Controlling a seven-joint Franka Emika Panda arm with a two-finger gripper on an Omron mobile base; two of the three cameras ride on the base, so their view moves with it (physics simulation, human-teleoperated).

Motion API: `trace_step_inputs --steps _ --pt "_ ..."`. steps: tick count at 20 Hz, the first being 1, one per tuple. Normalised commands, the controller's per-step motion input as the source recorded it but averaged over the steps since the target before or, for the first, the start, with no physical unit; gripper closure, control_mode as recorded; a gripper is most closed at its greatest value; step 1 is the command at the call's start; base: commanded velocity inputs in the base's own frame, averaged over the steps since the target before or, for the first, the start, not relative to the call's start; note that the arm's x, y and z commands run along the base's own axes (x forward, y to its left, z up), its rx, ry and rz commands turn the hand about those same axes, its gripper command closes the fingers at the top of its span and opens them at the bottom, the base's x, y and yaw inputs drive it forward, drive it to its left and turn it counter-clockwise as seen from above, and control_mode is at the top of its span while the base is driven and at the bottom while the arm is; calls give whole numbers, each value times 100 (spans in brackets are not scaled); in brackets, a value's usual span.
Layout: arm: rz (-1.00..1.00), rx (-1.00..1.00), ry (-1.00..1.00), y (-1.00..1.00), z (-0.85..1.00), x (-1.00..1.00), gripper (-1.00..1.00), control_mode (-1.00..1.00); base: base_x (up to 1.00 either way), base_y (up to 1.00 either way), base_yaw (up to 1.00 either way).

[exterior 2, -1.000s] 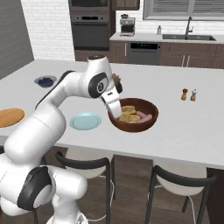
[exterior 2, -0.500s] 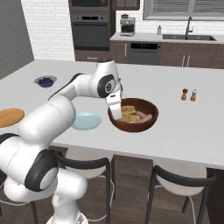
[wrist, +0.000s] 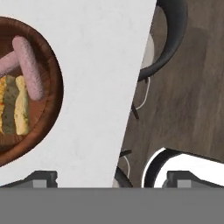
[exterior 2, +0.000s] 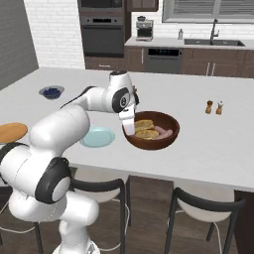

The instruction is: Place one bun and one sausage from the bowl on each plate.

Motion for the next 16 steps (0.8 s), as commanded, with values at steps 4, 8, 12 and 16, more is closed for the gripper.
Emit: trace_step_inputs --steps 4,8,12,16 --pt "0 12 -2 25 -7 100 -100 -100 0 0 0" --pt "0 14 0 -6 -6 91 -100 -100 0 0 0" --pt "0 10 -1 -25 -34 70 -100 -100 0 0 0" --pt "1 5 -11 -31 -64 42 -100 -100 0 0 0"
